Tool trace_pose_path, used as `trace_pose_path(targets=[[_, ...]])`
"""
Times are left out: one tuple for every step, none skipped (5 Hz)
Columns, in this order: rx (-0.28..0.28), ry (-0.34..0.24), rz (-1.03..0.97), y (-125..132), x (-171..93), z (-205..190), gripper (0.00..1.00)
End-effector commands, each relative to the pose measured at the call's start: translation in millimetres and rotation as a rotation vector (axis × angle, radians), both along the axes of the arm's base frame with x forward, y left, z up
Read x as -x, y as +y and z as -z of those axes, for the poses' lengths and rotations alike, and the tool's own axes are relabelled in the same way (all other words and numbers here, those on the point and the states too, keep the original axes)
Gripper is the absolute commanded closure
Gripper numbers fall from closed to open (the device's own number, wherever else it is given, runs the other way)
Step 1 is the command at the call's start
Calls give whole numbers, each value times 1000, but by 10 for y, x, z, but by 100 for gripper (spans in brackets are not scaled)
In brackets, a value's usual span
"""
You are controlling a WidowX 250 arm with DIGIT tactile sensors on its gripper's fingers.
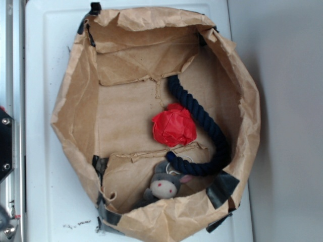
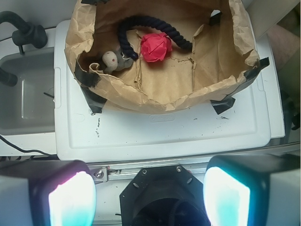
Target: Grab the gray animal.
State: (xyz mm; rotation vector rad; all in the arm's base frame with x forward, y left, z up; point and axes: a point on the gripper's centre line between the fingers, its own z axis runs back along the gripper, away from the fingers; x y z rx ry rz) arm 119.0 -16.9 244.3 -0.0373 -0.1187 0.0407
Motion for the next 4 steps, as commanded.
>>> trace_pose_path(targets=[[0,0,0,0,0,0,0],[78,-41,-39,26,-500,61,0],[89,-89,-115,32,-997,-100,0],[89,-89,-115,32,-997,-100,0]])
